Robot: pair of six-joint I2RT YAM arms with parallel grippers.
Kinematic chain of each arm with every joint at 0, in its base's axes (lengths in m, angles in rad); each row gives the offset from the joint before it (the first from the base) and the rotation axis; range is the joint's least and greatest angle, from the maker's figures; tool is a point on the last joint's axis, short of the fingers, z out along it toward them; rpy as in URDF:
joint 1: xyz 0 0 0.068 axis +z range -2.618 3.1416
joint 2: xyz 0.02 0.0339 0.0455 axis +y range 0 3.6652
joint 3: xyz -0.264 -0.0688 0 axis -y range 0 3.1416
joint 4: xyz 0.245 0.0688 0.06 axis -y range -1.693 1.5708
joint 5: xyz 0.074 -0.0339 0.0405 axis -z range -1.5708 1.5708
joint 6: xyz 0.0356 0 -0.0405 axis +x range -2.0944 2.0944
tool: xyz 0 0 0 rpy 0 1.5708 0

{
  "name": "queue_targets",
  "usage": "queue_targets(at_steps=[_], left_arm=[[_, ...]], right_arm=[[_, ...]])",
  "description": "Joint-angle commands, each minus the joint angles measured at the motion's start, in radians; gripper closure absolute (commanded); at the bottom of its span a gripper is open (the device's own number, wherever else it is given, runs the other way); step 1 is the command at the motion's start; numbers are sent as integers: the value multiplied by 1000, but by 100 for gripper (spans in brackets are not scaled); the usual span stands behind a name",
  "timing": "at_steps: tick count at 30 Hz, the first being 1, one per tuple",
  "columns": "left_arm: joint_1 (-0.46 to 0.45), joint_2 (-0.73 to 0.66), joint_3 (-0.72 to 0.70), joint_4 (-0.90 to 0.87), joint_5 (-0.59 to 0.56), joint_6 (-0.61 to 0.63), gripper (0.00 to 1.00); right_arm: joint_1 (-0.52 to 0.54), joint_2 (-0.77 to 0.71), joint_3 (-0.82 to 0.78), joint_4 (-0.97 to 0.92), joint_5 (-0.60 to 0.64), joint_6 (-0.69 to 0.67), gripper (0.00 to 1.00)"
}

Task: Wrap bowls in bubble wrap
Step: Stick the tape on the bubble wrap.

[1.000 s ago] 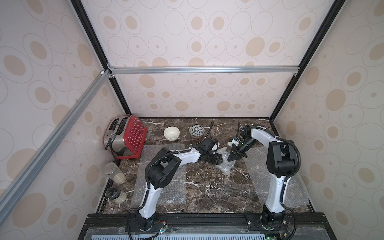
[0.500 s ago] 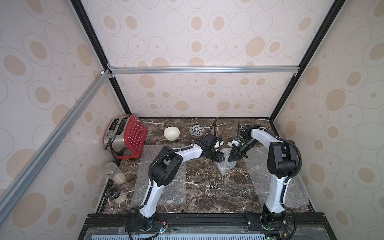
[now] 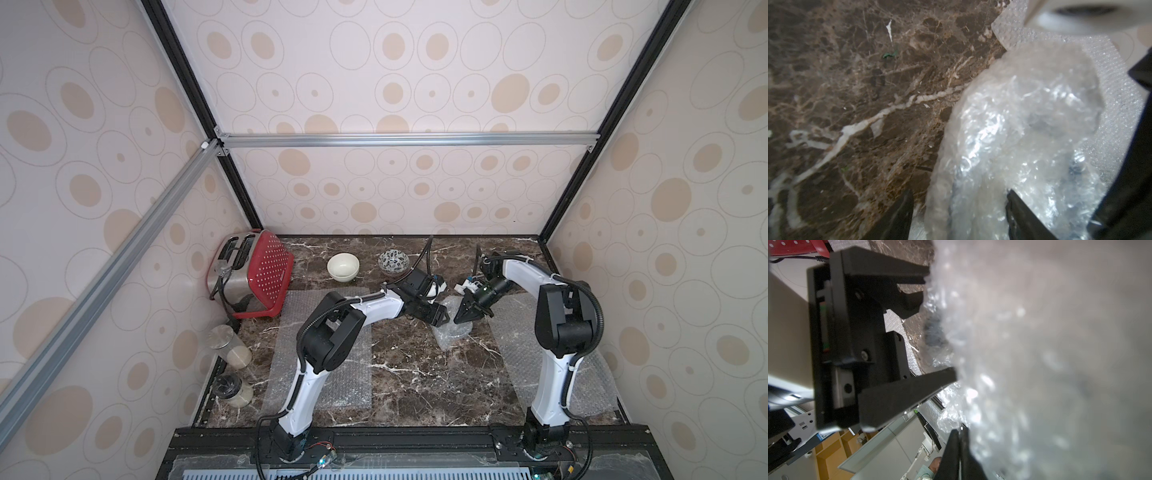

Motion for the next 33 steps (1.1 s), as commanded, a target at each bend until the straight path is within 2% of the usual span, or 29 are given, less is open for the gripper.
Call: queue_targets(at_steps=[1, 9, 19, 29, 33], left_arm=[[4, -34, -9, -12, -13, 2, 33], [3, -42, -16, -10, -14, -1, 33], [5, -78, -12, -32, -36, 5, 32], [4, -163, -25, -36, -63, 0, 30], [-11, -217, -77, 1, -54, 20, 29]], right_arm=[[-1, 38, -11, -5, -9, -7, 91], [-13, 110, 4, -6, 15, -10, 91], [-17, 96, 3, -7, 22, -10, 91], [-20, 100, 7, -5, 28, -10, 91], [-21, 98, 8, -9, 28, -9, 91]])
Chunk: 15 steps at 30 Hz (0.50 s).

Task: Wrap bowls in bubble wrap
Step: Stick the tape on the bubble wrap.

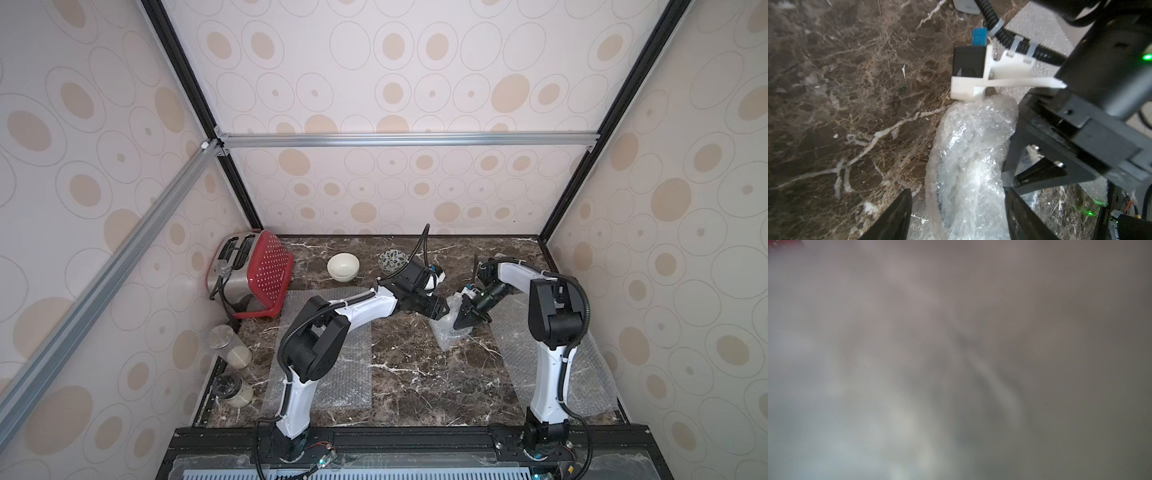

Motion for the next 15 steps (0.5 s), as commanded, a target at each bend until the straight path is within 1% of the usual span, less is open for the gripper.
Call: queue_targets(at_steps=[1, 4, 9, 15], left_arm=[[-16, -62, -43, 21, -11, 36, 28], [-28, -61, -67, 20, -13, 85, 23], [-45, -5, -25, -25, 5, 127, 20], [-73, 32, 3, -30, 1, 131, 17]], right_arm=[[-8, -2, 8, -20, 27, -11, 91], [-7, -2, 8, -20, 27, -11, 91], [-6, 0, 9, -20, 29, -11, 91], [-8, -2, 13, -24, 32, -11, 91]])
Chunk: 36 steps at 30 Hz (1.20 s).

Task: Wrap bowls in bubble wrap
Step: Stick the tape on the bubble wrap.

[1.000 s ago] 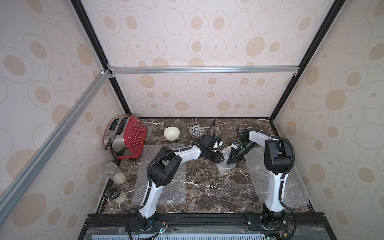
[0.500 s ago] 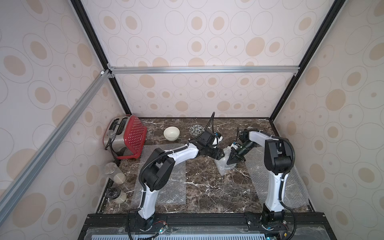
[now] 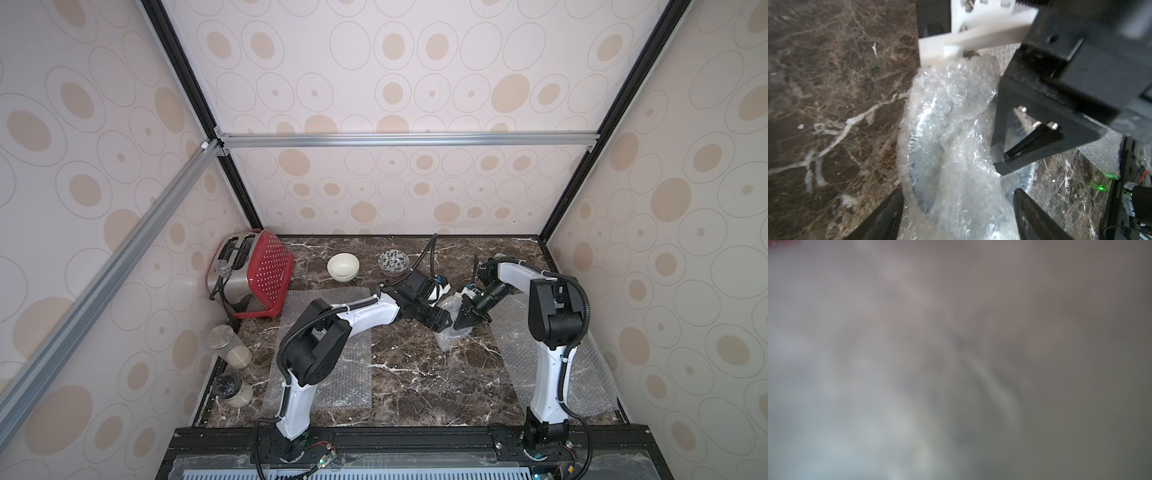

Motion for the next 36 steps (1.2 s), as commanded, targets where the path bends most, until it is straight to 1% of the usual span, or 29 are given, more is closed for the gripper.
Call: queue_targets(at_steps=[1, 7, 12, 24, 29, 36], left_arm=[[-13, 17, 49, -17, 1, 33, 17], [-26, 43, 77, -21, -13, 17, 16], [-33, 60, 90, -8, -49, -22, 15], [-31, 97, 164, -35, -125, -43, 17], [-18, 98, 161, -26, -115, -60, 19], [-15, 110, 167, -46, -138, -56, 21]], right_arm=[[-7, -3, 12, -22, 30, -12, 91], [-7, -3, 11, -22, 30, -10, 91], [-7, -5, 11, -24, 30, -10, 91], [-6, -8, 10, -24, 32, -11, 91], [-8, -11, 6, -23, 34, -11, 91], [-7, -7, 10, -24, 33, -11, 91]])
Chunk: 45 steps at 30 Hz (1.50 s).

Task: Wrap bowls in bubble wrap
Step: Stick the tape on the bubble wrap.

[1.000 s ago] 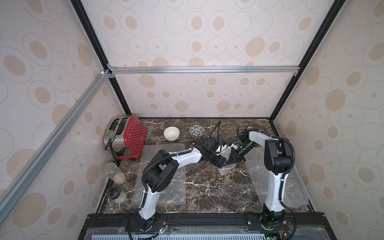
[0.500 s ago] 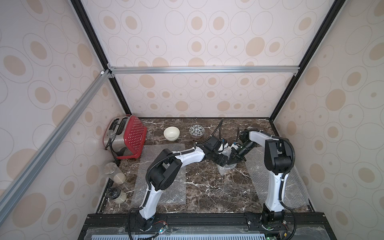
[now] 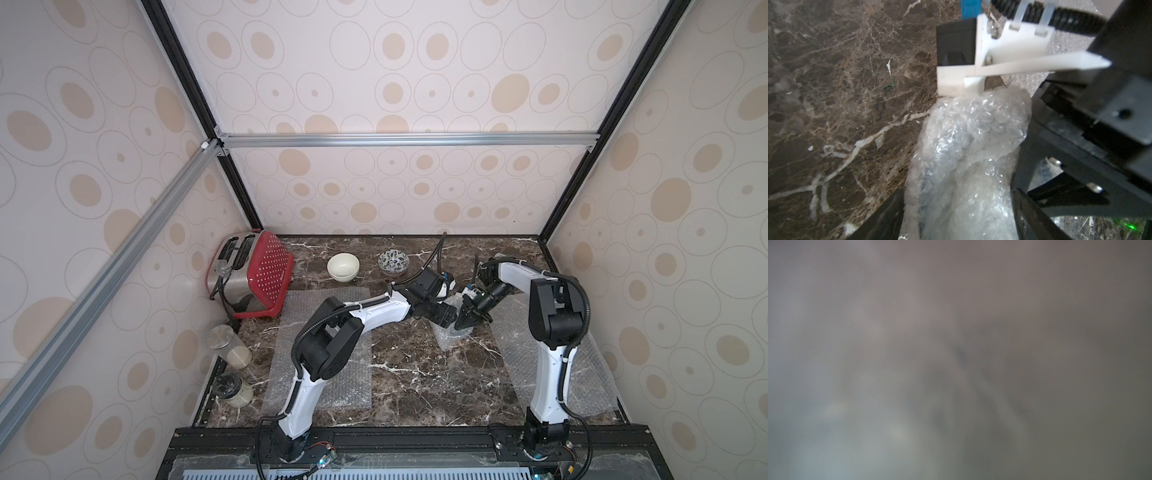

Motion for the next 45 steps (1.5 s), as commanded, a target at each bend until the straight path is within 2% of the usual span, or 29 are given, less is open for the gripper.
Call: queue_targets(at_steps=[1, 20, 25, 30, 34, 45], left_arm=[[6, 24, 39, -27, -21, -3, 21], [21, 84, 48, -46, -26, -18, 25], [26, 75, 0, -10, -28, -38, 25], [29, 79, -19, 6, -19, -46, 25], [31, 78, -24, 9, -15, -48, 25], [30, 77, -19, 9, -7, -50, 25]], right_arm=[[-3, -8, 9, -21, 21, -11, 91], [-2, -32, 2, -19, 24, -6, 91], [-2, -62, -15, -9, 21, 6, 87], [-4, -99, -38, 2, 34, 23, 74], [-11, -136, -61, 16, 46, 41, 69], [-18, -224, -52, -10, 130, 81, 68]])
